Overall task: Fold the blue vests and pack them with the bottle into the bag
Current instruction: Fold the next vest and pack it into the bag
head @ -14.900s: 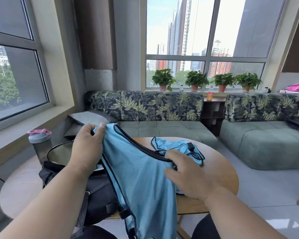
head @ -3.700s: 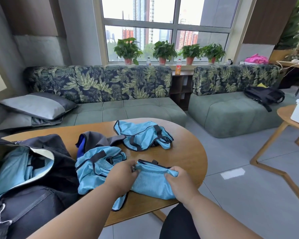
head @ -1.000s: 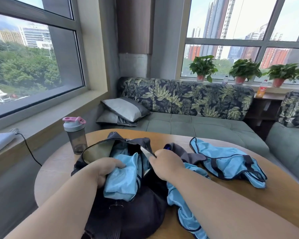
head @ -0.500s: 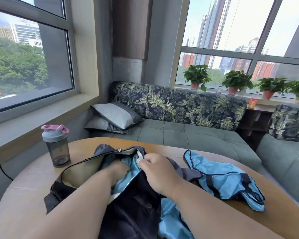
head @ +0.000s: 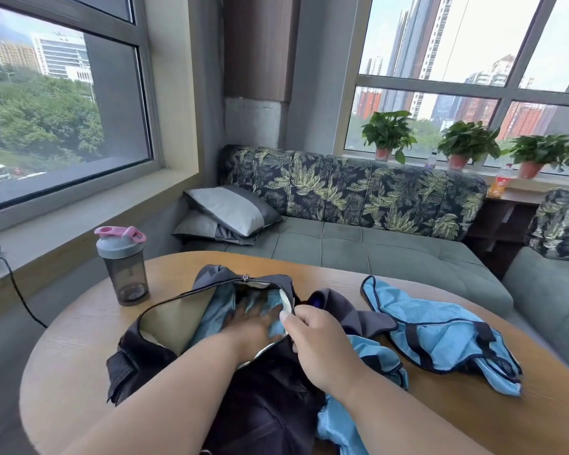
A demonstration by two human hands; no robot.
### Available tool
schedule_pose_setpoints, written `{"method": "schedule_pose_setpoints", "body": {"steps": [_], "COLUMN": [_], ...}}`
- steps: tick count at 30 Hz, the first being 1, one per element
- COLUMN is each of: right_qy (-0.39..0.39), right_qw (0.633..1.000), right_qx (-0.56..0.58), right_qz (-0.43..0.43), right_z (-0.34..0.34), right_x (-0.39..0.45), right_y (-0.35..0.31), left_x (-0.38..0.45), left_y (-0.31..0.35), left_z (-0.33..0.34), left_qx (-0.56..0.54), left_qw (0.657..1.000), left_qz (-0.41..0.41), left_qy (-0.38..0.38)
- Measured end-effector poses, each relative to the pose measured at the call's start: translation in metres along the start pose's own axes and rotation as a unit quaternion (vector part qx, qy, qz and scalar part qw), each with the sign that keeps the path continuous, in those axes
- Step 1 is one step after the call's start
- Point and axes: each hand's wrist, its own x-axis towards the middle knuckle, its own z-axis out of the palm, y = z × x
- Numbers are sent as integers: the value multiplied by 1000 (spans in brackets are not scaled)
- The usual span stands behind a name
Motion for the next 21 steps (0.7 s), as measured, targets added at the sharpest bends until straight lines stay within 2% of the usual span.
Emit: {"method": "schedule_pose_setpoints", "body": {"steps": [2,4,6,8,10,13,15,18,21], "right_qy": [-9,-12,-10,-6,9,42,57,102,142], "right_qw": [1000,1000,1000,999,997,993,992,986,975], "right_qx": [-13,-17,-3,33,54,78,73,51,35], "right_qz": [8,14,18,31,49,77,90,123,169], "right_z": [1,1,-2,-7,-13,-26,-37,-61,-89], "right_x": [-2,-7,-13,-21,-29,-46,-61,-84,-108], "right_y": [0,2,3,6,13,26,37,62,92], "left_x": [4,6,5,-1,-8,-25,-36,-52,-84], "left_y": [2,-1,-5,-11,-21,-31,-33,-22,6], "left_z": [8,14,14,12,13,21,23,11,-4], "left_qx": [23,39,26,2,-33,-31,-55,-180,-230], "left_qw": [999,999,999,996,992,998,997,975,934], "left_qz": [-5,4,12,15,-19,-60,-61,-71,-70], "left_qy": [-27,-17,18,87,117,12,5,111,264]}}
